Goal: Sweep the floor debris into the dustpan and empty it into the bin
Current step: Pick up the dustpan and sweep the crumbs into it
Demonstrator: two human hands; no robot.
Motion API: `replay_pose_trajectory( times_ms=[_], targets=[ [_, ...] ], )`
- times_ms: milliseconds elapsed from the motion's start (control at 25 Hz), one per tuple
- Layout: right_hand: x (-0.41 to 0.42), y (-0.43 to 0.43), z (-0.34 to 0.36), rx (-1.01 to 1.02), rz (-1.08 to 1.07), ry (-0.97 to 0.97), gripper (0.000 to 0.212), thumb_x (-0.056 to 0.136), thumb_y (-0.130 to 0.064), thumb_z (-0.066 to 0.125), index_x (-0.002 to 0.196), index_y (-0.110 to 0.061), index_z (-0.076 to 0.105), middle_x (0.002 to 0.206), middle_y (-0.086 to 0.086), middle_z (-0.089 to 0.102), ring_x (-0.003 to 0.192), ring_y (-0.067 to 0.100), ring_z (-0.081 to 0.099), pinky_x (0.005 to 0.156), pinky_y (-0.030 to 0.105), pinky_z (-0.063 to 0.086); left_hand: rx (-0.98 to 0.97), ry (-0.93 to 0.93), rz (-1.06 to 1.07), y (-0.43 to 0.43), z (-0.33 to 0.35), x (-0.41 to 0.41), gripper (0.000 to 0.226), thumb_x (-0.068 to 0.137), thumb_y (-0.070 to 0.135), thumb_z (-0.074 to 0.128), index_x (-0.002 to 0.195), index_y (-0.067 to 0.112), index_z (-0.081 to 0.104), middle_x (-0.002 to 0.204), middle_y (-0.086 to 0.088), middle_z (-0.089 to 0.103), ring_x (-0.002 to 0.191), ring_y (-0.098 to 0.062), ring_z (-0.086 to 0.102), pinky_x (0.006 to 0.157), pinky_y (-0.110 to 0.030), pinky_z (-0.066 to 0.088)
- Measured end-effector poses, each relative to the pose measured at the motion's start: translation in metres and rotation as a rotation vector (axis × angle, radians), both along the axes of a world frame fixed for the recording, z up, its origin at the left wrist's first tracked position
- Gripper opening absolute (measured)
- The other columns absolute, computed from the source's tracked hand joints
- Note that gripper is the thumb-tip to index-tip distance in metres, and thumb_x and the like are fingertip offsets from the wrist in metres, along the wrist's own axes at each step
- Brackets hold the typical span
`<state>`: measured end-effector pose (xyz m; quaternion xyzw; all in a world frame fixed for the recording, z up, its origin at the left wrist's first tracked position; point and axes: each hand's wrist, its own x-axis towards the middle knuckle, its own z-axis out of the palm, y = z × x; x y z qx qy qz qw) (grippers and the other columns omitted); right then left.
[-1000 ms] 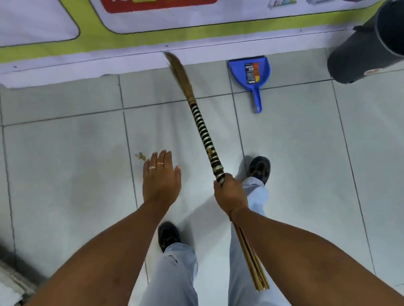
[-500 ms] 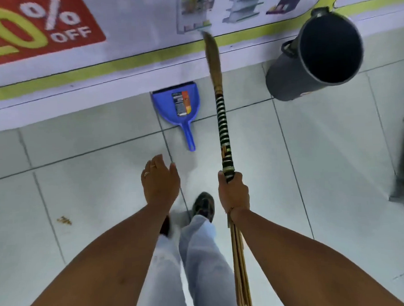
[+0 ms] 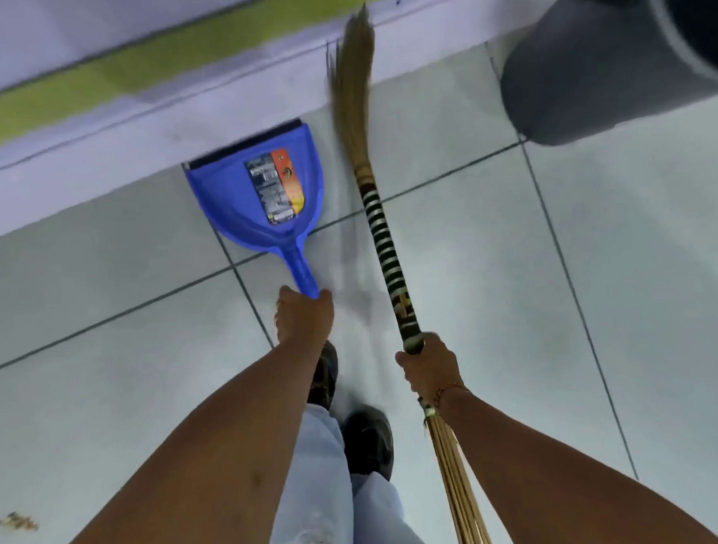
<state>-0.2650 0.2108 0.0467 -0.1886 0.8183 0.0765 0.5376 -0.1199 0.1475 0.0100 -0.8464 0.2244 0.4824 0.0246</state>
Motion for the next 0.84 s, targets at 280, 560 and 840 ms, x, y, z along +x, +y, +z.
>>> replay_pose_trajectory(
  times_ms=[280,560,840],
  targets=[
    [0.014,0.012,-0.095,0.058,0.051,0.026,0.033,0.086,-0.015,0.055,0.118,-0.007,0.056,0.093,0.006,0.059,0.084,0.024,0.057,0.073,0.03,0.047,-0.059,-0.075,0.144,-0.023,-0.096,0.004,0.068,0.076,0.035,0.068,0.128,0.005,0.036,0.124,-0.015,0.056,0.109,-0.033,0.057,0.092,-0.042,0.046],
    [0.035,0.003,-0.114,-0.02,-0.067,0.146,0.035,0.087,-0.002,0.043,0.12,-0.004,0.052,0.104,0.013,0.062,0.085,0.022,0.05,0.072,0.029,0.043,-0.081,-0.102,0.16,-0.032,-0.109,0.006,0.04,0.085,0.017,0.054,0.122,0.008,0.043,0.116,-0.014,0.06,0.103,-0.033,0.06,0.091,-0.045,0.051],
    [0.049,0.003,0.015,-0.034,-0.067,0.227,0.034,0.086,-0.009,0.042,0.119,-0.007,0.051,0.108,0.011,0.064,0.097,0.03,0.064,0.084,0.04,0.055,-0.049,-0.059,0.185,0.006,0.025,0.043,0.038,0.085,0.018,0.058,0.119,0.007,0.048,0.115,-0.016,0.061,0.102,-0.036,0.059,0.085,-0.04,0.05]
  ],
)
